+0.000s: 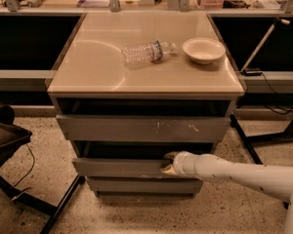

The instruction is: Open middle drawer

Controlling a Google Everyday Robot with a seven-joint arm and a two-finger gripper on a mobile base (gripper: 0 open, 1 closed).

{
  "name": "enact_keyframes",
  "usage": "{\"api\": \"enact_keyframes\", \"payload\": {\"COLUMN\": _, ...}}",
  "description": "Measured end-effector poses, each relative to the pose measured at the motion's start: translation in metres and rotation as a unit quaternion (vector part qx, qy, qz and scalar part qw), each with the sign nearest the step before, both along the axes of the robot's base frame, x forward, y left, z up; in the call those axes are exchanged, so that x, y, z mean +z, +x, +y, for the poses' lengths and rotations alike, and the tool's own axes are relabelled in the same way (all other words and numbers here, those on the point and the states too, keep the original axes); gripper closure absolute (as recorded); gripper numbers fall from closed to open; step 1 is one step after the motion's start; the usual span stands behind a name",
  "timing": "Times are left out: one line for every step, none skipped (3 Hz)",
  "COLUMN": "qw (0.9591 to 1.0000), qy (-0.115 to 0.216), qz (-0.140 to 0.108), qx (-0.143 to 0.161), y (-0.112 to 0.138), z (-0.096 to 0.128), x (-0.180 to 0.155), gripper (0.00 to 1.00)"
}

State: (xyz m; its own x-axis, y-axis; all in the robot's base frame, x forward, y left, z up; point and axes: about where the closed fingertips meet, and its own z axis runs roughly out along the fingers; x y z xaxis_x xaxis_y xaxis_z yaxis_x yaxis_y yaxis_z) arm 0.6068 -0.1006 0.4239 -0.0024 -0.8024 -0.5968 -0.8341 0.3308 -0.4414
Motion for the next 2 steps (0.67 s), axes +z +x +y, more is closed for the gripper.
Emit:
{"api": "enact_keyframes", "payload": {"qw": 0.9999, "qy": -0.006, "qz": 0.002, "qx": -0.015, "y": -0.02, "z": -0.003, "x": 0.002, "gripper": 1.0}}
{"api": "enact_keyframes", "payload": {"qw": 0.9966, "qy": -0.018, "qz": -0.014, "qx": -0.079, "y": -0.032, "z": -0.014, "x": 0.045, "gripper": 1.0}}
